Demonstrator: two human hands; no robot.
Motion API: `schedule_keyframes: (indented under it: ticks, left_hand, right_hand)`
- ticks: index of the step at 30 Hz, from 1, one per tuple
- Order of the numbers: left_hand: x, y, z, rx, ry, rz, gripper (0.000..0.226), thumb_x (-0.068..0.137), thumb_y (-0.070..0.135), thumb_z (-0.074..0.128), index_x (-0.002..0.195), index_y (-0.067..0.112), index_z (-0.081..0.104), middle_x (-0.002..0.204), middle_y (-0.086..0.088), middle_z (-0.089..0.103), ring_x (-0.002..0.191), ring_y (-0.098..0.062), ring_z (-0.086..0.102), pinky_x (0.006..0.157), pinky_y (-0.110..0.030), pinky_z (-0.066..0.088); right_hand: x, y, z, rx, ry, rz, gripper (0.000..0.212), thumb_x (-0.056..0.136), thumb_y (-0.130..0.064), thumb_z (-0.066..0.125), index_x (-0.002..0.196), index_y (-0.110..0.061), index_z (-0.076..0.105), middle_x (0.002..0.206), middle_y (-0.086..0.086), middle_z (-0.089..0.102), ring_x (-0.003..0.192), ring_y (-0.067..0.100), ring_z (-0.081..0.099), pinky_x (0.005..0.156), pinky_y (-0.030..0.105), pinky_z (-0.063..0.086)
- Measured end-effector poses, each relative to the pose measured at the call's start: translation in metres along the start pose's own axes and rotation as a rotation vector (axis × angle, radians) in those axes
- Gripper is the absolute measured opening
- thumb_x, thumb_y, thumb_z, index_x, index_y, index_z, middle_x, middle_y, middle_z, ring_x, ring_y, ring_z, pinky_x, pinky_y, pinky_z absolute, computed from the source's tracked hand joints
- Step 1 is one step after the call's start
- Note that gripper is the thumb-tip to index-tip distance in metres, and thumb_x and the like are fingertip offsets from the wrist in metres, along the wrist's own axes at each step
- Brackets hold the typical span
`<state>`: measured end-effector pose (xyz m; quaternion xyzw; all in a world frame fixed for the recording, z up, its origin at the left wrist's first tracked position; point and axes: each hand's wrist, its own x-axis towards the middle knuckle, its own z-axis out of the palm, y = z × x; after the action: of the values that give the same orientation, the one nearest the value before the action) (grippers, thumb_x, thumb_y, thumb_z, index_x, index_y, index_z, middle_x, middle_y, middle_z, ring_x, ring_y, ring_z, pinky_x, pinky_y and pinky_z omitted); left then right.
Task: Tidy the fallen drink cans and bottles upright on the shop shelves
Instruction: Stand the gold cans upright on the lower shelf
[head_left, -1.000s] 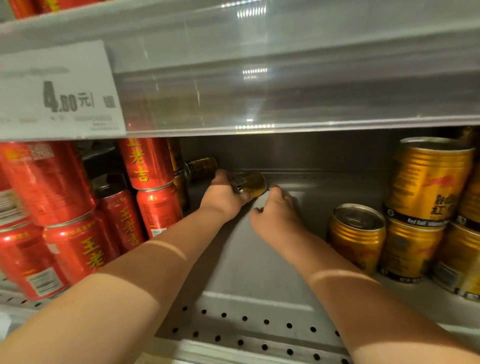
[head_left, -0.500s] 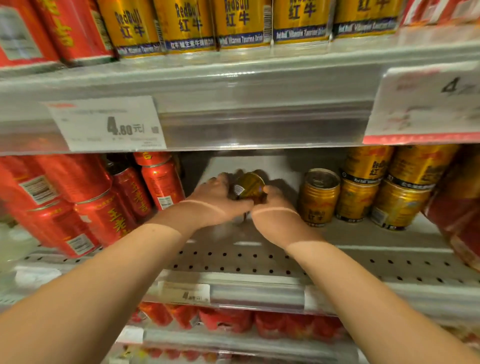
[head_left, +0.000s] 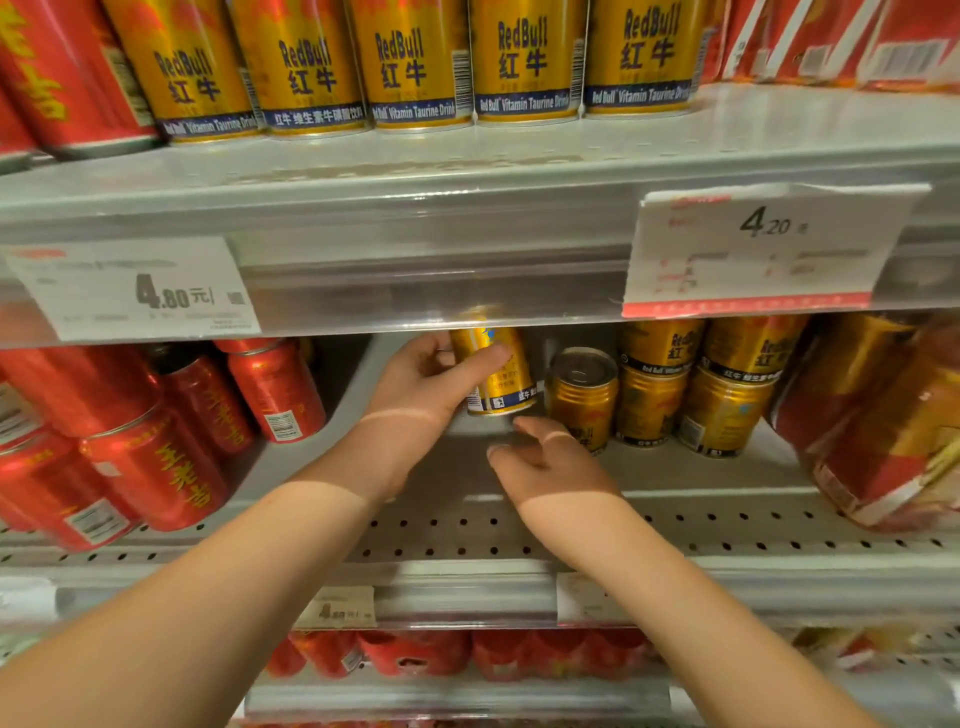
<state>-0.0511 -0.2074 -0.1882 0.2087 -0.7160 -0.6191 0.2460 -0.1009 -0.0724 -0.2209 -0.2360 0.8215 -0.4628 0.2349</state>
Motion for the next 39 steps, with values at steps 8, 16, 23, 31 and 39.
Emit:
schedule_keyframes:
  ticks: [8, 16, 23, 31, 39]
  left_hand:
    - [-0.006, 0.015, 0.018, -0.114, 0.009, 0.161, 0.028, 0.088, 0.025, 0.076, 0.108, 0.013, 0.060, 0.104, -0.011, 0.065, 0.099, -0.022, 0.063, 0.107, -0.048, 0.048]
    - [0.007, 0.030, 0.052, -0.054, -0.267, 0.228, 0.030, 0.092, 0.007, 0.072, 0.110, 0.031, 0.067, 0.102, 0.022, 0.076, 0.100, 0.003, 0.070, 0.079, -0.008, 0.050]
    - [0.013, 0.027, 0.056, -0.045, -0.345, 0.212, 0.034, 0.097, 0.010, 0.066, 0.120, 0.034, 0.062, 0.119, 0.018, 0.072, 0.111, -0.002, 0.067, 0.089, -0.015, 0.053]
    - [0.017, 0.031, 0.064, 0.152, -0.341, 0.195, 0.036, 0.080, 0.037, 0.086, 0.093, 0.060, 0.062, 0.088, 0.047, 0.064, 0.086, 0.022, 0.061, 0.066, -0.003, 0.050]
    - [0.021, 0.016, 0.051, 0.065, -0.333, 0.184, 0.036, 0.085, 0.020, 0.081, 0.112, 0.038, 0.064, 0.108, 0.023, 0.074, 0.102, 0.001, 0.070, 0.080, -0.014, 0.054]
  right_hand:
    - [-0.014, 0.014, -0.025, -0.242, 0.061, -0.046, 0.041, 0.096, -0.039, 0.053, 0.136, -0.033, 0.048, 0.114, -0.008, 0.064, 0.105, 0.016, 0.063, 0.094, 0.035, 0.050]
    - [-0.014, 0.035, -0.038, -0.257, 0.103, -0.037, 0.036, 0.094, -0.035, 0.054, 0.129, -0.033, 0.051, 0.101, -0.010, 0.063, 0.099, 0.015, 0.062, 0.093, 0.039, 0.051]
    - [-0.009, 0.049, -0.040, -0.060, 0.167, -0.025, 0.024, 0.088, -0.019, 0.058, 0.105, -0.035, 0.053, 0.092, -0.004, 0.064, 0.091, 0.017, 0.063, 0.093, 0.044, 0.051]
    - [-0.008, 0.046, -0.040, -0.105, 0.141, -0.049, 0.025, 0.091, -0.026, 0.056, 0.114, -0.034, 0.052, 0.100, -0.008, 0.062, 0.095, 0.015, 0.062, 0.091, 0.043, 0.052]
    - [-0.010, 0.043, -0.032, -0.062, 0.162, -0.137, 0.021, 0.092, -0.022, 0.056, 0.106, -0.037, 0.053, 0.102, -0.007, 0.064, 0.091, 0.014, 0.062, 0.086, 0.037, 0.052]
